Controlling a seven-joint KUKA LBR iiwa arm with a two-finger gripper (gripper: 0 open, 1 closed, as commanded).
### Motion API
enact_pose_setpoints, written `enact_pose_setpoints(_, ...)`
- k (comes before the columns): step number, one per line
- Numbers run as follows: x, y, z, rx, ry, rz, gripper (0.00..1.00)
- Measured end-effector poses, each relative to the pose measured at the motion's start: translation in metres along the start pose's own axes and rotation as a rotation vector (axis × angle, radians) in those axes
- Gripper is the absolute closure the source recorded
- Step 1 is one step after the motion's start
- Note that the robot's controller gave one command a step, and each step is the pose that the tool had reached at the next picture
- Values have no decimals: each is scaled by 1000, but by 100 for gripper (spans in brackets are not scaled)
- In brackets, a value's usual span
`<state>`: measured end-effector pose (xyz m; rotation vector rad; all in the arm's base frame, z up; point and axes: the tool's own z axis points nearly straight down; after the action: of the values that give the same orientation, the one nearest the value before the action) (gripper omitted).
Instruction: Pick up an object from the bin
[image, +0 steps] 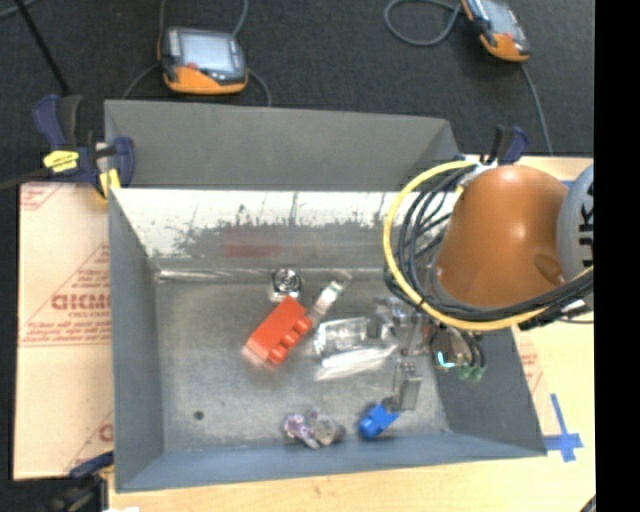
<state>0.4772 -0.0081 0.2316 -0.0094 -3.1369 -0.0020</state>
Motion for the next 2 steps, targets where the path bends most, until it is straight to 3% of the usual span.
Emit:
enact_pose_setpoints(1,-72,-22,144,2,-26,-103,0)
enact_pose_setpoints(2,-75,-35,129,4,-12,-116,0)
